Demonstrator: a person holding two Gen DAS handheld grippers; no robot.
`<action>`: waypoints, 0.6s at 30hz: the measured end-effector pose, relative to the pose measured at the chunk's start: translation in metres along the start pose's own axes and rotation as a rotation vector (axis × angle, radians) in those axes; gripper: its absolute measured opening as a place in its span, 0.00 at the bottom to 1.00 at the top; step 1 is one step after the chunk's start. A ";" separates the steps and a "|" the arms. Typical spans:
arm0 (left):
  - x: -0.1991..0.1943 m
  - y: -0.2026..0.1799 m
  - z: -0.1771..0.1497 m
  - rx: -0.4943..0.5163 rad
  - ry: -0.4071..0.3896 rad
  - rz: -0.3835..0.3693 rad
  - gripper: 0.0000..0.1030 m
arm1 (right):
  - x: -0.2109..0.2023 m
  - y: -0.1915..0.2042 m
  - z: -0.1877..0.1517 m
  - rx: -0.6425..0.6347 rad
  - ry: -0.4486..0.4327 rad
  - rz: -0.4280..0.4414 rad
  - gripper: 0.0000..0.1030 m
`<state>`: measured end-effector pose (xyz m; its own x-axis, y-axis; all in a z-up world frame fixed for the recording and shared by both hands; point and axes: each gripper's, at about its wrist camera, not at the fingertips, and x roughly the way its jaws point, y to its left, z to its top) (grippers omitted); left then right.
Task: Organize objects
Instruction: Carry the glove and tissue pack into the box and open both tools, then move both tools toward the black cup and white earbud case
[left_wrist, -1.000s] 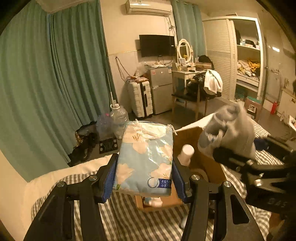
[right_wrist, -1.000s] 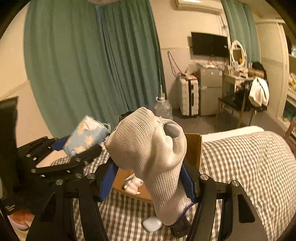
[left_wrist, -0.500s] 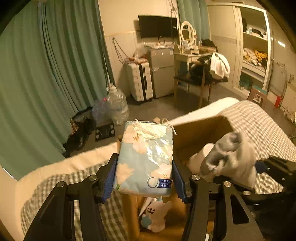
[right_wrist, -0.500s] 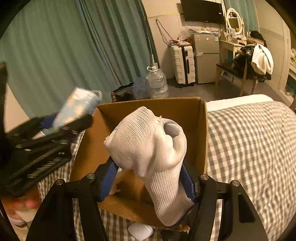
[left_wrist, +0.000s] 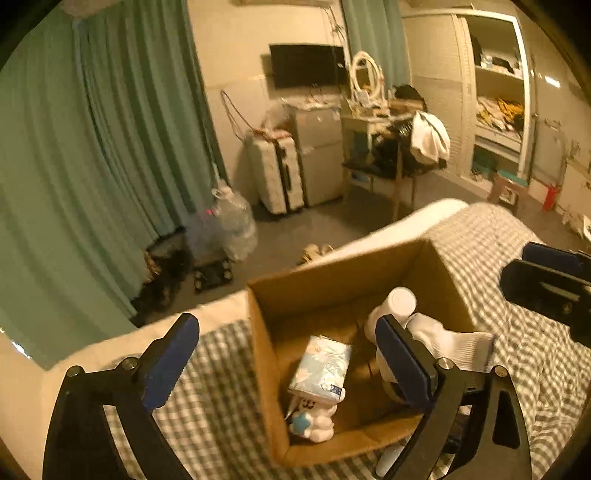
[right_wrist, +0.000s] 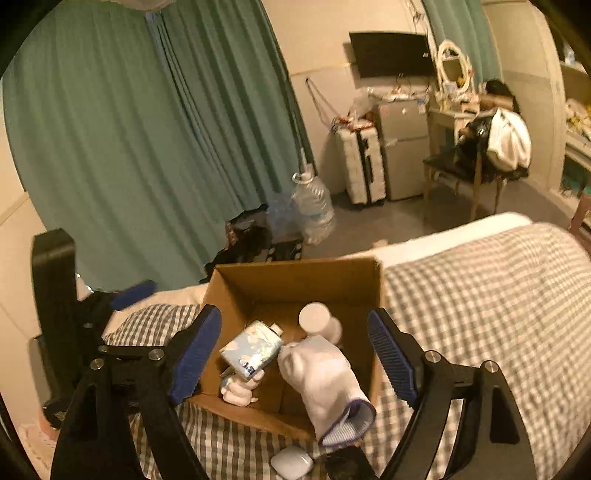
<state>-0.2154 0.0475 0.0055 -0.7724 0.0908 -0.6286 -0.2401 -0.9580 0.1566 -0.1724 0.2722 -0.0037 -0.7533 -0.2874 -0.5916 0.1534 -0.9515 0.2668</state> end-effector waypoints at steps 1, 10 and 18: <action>-0.010 0.001 0.003 -0.008 -0.007 0.000 0.97 | -0.012 0.003 0.003 -0.001 -0.014 0.002 0.80; -0.097 0.009 0.000 -0.107 -0.061 0.053 1.00 | -0.105 0.015 0.016 -0.033 -0.090 -0.050 0.92; -0.129 -0.002 -0.011 -0.155 -0.107 0.067 1.00 | -0.155 0.009 0.005 -0.081 -0.119 -0.111 0.92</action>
<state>-0.1087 0.0347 0.0783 -0.8436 0.0460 -0.5350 -0.0993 -0.9925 0.0712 -0.0573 0.3082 0.0941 -0.8381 -0.1701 -0.5183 0.1131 -0.9837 0.1400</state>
